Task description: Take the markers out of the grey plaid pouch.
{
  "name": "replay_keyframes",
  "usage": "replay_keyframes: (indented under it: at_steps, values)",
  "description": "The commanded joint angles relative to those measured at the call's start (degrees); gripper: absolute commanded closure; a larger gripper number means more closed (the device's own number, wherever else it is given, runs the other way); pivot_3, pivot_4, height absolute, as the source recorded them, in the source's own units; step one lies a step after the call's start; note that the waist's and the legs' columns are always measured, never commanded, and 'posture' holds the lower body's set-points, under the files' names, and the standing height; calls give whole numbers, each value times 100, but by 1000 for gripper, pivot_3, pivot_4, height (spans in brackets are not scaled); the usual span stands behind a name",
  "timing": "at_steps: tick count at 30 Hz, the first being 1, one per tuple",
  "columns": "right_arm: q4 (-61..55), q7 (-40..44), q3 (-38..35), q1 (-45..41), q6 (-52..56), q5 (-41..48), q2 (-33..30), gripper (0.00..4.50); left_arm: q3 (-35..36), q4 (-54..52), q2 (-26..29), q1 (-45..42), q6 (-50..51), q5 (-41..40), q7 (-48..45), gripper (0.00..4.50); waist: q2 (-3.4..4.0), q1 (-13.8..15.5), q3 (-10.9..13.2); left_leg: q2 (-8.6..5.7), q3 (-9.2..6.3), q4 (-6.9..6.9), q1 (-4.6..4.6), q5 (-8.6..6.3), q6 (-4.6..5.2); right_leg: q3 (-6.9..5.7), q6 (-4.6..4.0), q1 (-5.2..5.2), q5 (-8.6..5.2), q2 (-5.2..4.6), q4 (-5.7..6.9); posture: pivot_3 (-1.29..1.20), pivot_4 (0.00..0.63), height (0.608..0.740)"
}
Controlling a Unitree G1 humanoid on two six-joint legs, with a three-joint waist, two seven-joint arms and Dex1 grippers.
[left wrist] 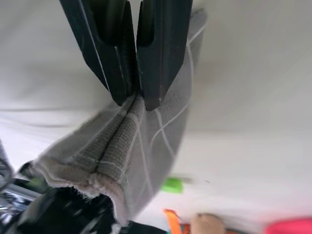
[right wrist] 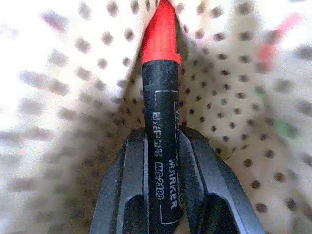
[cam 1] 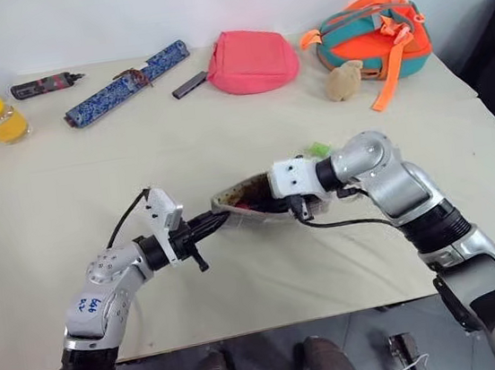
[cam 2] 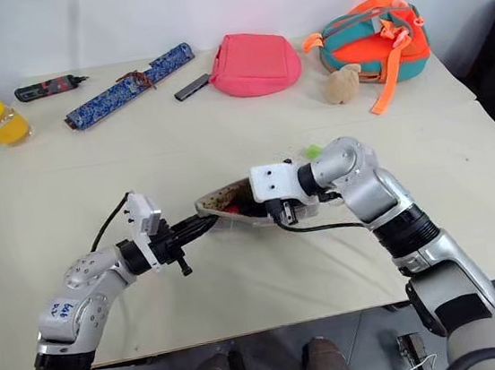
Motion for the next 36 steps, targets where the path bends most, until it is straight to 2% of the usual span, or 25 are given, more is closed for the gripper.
replay_keyframes:
  at_steps: [1, 14, 17, 20, 23, 25, 28, 31, 34, 36]
  values:
    - [-403, 55, -487, -60, 262, 525, -144, 3983, 194, 181, 119, -111, -467, 291, 49, 4500, 0, 4, 0, -1, 0, -2, 0, 0, 0, 0, 0, 0, 0, -1, -1, 0, 150, 740]
    - [-723, -747, -1230, -437, 863, 1933, 682, 3983, 601, 844, 204, -595, -2048, 936, 341, 4500, 0, -6, 0, 0, 5, -28, -4, 1, -2, -4, 0, -18, 0, 0, -3, 0, 150, 740]
    - [-698, -880, -1272, -488, 865, 1985, 670, 3983, 708, 1169, 458, -663, -2605, 1422, 473, 4500, 0, 1, 0, -4, 6, -29, -7, 0, -1, -5, 1, -18, 0, -4, -6, 0, 150, 740]
    - [-488, -922, -1162, -459, 578, 1674, 365, 3983, 976, 1679, 913, -612, -3344, 1929, 666, 4500, -1, -6, 0, -3, 6, -28, -7, 0, -1, -6, 1, -19, 0, -2, -7, 0, 150, 740]
    - [29, -1002, -720, -139, -179, 849, -165, 3983, 1438, 2003, 1334, -496, -3677, 2107, 951, 4500, -2, -12, -1, -3, 10, -35, -7, 0, 0, -6, 1, -21, 0, -4, -18, 0, 150, 740]
    - [370, -1218, -584, 112, -515, 462, -379, 3983, 1550, 2167, 1672, -313, -4084, 2613, 1224, 4500, -3, -12, -1, -3, 13, -44, -7, -1, 0, -7, 1, -20, 0, -6, -29, 0, 150, 740]
    - [807, -1566, -523, 366, -907, 7, -564, 3983, 1643, 2238, 1893, -56, -4405, 3061, 1607, 4500, 1, -20, 2, -4, 21, -53, -8, -2, -3, -7, 1, -27, 0, -8, -33, 0, 150, 740]
    - [1007, -1790, -563, 631, -929, -106, -561, 3983, 1616, 2111, 1896, 265, -4654, 3517, 2002, 4500, 1, -37, 2, -3, 38, -53, -9, -3, -3, -6, 1, -33, 0, -9, -30, 0, 150, 740]
    - [998, -1890, -559, 824, -994, -99, -492, 3983, 1481, 1951, 1623, 553, -4437, 3725, 2281, 4500, 1, -60, 1, 2, 75, -49, -4, -3, -3, -6, 1, -33, 0, -8, -22, 0, 150, 740]
    - [916, -1878, -597, 912, -881, 33, -414, 3983, 1370, 1687, 1219, 756, -4145, 3369, 2202, 4500, 1, -61, 1, 3, 80, -43, -4, -3, -3, -5, 1, -32, 0, -8, -17, 0, 150, 740]
